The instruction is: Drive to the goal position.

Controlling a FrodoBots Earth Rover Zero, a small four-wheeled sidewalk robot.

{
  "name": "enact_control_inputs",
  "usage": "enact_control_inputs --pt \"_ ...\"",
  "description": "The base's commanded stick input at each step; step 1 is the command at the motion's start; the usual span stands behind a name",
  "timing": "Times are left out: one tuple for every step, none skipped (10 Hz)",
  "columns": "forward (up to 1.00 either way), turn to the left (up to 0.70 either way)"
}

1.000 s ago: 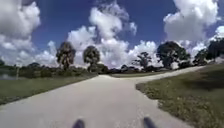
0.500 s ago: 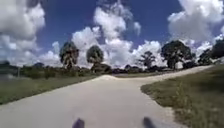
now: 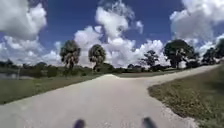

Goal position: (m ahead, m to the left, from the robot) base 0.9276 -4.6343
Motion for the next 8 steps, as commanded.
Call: enact_control_inputs --pt "0.70 0.00" --pt "0.70 0.00" --pt "0.70 0.00" --pt "0.70 0.00" --pt "0.70 0.00" --pt "0.70 0.00" --pt "0.70 0.00" --pt "0.70 0.00"
